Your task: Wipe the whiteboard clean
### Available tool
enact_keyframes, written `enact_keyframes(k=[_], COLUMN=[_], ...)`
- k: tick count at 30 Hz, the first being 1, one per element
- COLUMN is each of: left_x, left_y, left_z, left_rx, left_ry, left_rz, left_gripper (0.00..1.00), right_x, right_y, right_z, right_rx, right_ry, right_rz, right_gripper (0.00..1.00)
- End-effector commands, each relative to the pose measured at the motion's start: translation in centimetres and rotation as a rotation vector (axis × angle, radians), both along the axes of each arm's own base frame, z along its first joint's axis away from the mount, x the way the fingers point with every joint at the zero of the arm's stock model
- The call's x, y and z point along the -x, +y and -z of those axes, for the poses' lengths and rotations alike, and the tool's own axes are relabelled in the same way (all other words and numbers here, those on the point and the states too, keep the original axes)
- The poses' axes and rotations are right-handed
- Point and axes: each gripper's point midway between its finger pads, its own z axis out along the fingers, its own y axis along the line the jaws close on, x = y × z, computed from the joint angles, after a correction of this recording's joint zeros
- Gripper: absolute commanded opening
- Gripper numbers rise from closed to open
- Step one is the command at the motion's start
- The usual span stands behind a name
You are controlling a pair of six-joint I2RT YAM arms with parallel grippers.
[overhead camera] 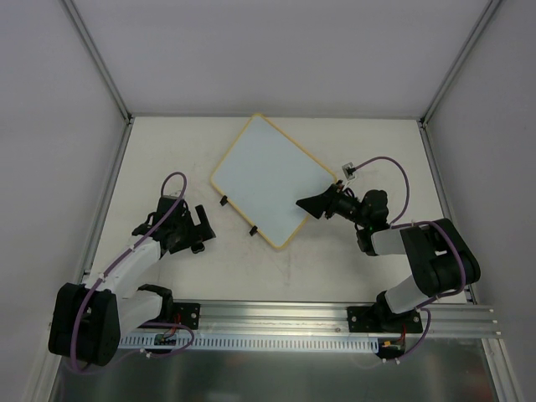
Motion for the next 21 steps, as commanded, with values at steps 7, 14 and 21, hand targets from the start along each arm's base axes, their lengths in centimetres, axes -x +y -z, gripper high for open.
enact_keyframes(k=[7, 14, 21], left_x=[0.2, 0.3, 0.1], left_y=[0.2, 0.2, 0.2], left_z=[-0.3, -0.1, -1.0], left_rx=[0.004, 0.004, 0.014], left_ry=[-0.007, -0.001, -0.047], left_rz=[-0.011, -0.014, -0.019], left_gripper=[0.99, 0.99, 0.99], right_x=[0.0, -0.2, -0.3], right_y=[0.2, -0.2, -1.4], right_z=[-4.2, -3.8, -4.1], right_rx=[-0.044, -0.039, -0.039], right_ry=[-0.21, -0.197, -0.212], right_rz=[-0.006, 0.021, 0.074], right_gripper=[0.85, 0.99, 0.99])
